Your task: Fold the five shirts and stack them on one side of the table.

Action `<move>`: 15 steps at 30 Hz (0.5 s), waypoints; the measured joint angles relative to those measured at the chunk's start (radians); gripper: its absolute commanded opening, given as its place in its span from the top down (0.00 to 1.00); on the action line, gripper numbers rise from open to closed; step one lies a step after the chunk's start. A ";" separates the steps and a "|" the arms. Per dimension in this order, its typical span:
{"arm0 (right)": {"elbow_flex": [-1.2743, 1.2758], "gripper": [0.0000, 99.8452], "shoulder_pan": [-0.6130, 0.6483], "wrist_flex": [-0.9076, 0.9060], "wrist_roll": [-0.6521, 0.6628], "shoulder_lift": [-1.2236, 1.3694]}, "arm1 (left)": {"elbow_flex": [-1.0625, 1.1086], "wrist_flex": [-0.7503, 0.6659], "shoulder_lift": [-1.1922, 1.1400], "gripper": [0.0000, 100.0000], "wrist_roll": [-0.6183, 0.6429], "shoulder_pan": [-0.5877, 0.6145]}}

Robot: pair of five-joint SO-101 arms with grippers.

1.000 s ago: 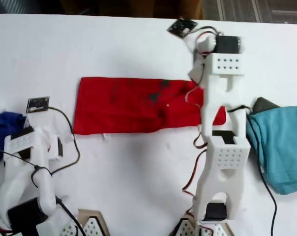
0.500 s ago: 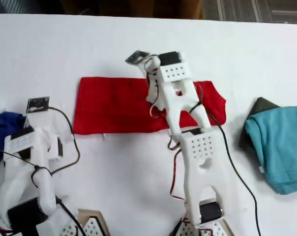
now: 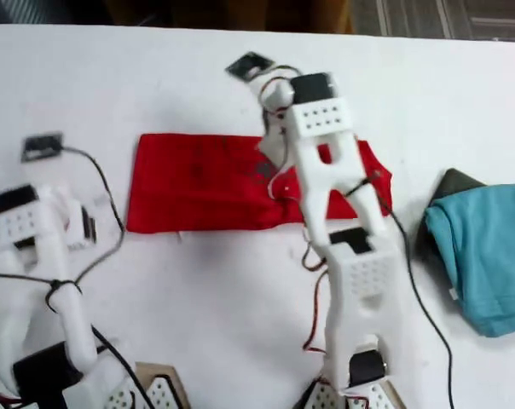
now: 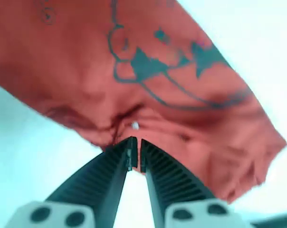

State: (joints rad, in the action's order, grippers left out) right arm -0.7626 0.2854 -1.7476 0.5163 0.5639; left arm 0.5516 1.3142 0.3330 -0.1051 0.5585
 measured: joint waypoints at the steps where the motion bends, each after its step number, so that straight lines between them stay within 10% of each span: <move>1: 0.046 0.98 -0.012 0.000 -0.003 -0.044 | -0.054 0.034 -0.009 0.83 0.026 0.000; 15: 0.528 0.98 -0.176 0.000 -0.003 -0.626 | -0.802 0.420 -0.809 0.83 0.187 -0.133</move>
State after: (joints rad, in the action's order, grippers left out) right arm -0.2348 0.1089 -1.7476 0.5132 -0.0621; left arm -0.2509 1.7346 -0.4757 0.0821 0.4250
